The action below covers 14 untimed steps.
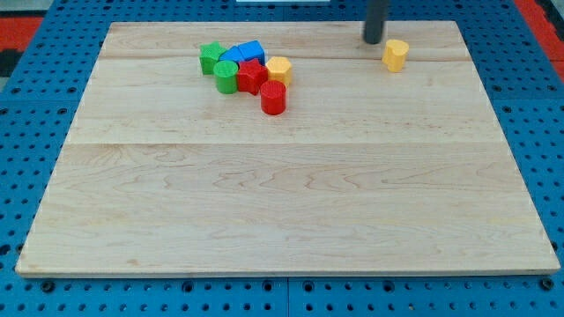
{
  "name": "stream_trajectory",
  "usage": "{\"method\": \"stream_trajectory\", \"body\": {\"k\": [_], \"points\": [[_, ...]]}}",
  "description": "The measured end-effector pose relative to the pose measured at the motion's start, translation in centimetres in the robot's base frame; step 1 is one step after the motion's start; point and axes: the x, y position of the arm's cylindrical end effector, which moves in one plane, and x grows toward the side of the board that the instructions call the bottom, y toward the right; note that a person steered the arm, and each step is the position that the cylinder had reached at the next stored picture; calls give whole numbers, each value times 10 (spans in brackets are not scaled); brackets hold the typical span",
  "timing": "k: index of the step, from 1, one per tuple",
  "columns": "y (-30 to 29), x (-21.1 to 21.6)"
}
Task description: Move the yellow heart above to the yellow hexagon
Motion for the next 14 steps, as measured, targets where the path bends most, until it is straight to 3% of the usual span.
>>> {"method": "stream_trajectory", "body": {"k": [1,2,3,5,7,8,9,10,14], "points": [[61,17],[33,49],[-43,51],[-74,8],[-154,20],[-151,18],[-90,13],[-67,33],[-159,40]]}}
